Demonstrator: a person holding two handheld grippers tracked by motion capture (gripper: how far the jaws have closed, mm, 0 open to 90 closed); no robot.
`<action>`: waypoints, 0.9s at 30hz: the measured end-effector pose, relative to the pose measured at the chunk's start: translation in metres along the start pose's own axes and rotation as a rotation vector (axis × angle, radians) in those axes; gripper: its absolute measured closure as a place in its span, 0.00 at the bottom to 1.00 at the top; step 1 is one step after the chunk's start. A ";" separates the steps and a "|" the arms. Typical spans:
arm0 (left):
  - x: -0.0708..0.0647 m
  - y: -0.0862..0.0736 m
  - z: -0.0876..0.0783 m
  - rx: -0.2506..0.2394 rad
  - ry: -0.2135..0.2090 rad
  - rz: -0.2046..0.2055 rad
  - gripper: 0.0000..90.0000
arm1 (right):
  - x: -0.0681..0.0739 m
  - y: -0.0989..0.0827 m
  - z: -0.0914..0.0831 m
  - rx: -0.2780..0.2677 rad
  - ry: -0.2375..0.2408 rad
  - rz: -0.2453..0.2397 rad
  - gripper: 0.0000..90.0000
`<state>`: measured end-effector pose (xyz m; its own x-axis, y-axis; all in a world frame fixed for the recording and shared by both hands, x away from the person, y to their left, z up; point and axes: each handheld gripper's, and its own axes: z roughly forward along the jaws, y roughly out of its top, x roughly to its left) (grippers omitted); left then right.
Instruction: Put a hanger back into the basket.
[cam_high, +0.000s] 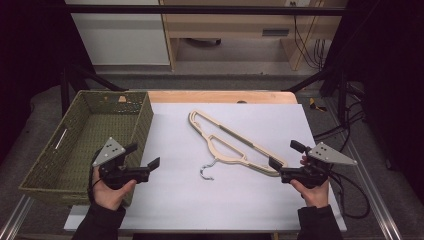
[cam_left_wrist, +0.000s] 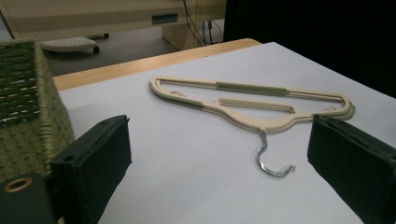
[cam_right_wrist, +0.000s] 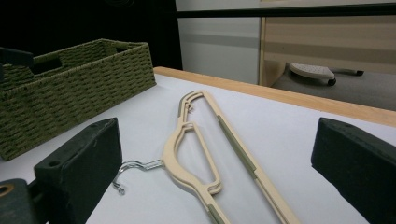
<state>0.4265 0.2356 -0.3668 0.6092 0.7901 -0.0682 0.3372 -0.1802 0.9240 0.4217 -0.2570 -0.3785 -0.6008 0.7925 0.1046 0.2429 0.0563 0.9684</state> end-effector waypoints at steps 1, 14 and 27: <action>-0.003 0.001 0.004 0.009 -0.005 0.007 0.07 | 0.000 0.000 0.000 0.002 0.000 0.000 0.03; -0.032 0.007 0.056 0.097 -0.059 0.035 0.11 | 0.002 -0.001 0.004 0.008 0.012 -0.009 0.03; -0.056 0.002 0.116 0.198 -0.099 0.031 0.20 | 0.003 -0.002 0.006 0.020 0.018 -0.008 0.03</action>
<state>0.4765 0.1229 -0.4048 0.6857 0.7227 -0.0871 0.4458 -0.3223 0.8351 0.4239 -0.2507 -0.3812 -0.6163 0.7809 0.1015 0.2535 0.0747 0.9645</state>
